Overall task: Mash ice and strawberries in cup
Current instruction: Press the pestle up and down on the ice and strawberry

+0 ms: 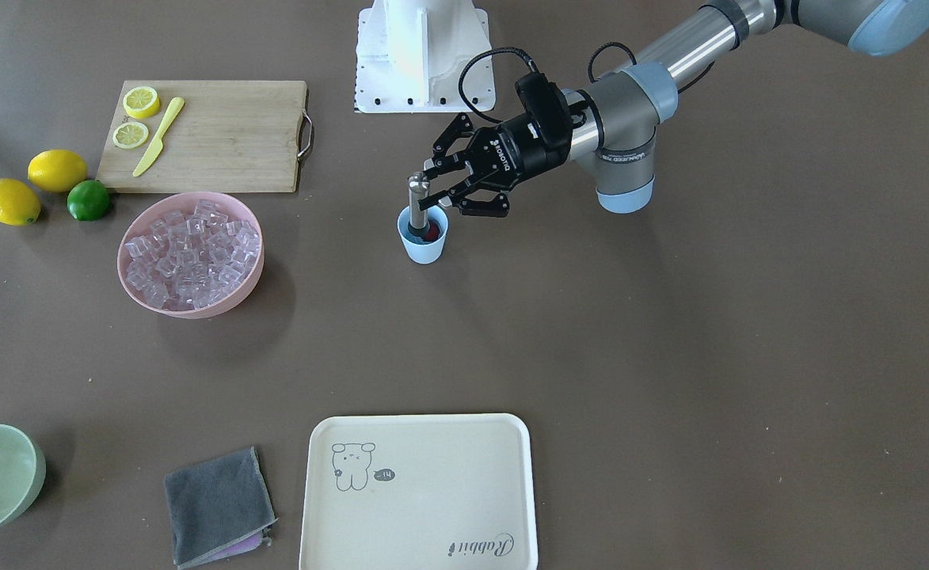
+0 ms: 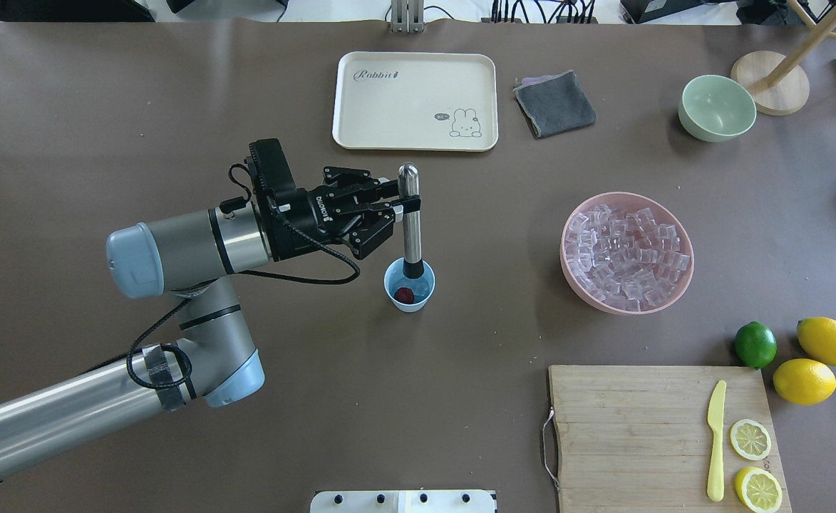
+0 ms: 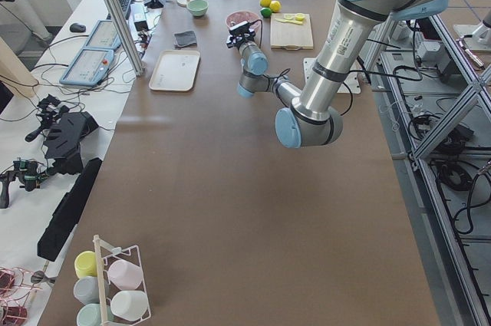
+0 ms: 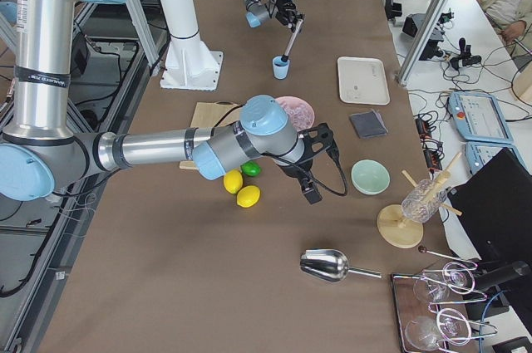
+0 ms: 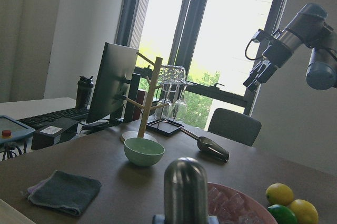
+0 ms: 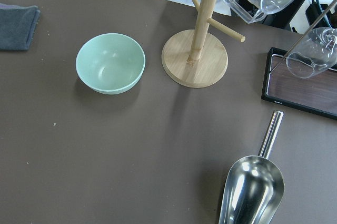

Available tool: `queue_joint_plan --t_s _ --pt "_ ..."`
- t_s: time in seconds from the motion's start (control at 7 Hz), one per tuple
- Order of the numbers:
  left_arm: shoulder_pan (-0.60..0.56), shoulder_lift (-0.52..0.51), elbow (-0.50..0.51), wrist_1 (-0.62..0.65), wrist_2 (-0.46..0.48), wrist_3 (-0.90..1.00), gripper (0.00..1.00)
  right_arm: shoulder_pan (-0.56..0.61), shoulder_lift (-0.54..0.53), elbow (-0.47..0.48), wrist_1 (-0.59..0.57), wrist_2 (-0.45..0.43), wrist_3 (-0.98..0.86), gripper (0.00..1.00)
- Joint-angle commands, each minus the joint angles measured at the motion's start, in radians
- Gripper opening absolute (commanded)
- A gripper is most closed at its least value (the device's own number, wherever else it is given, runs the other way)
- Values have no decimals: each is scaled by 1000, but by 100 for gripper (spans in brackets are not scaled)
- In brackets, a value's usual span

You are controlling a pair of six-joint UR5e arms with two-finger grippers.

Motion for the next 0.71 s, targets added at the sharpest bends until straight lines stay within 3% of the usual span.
queue_joint_plan --t_s 0.0,0.57 --pt "9 5 6 0 0 4 0 0 2 -3 0 -2 0 100" --pt "9 4 30 23 1 9 0 0 2 -4 0 -2 -5 100"
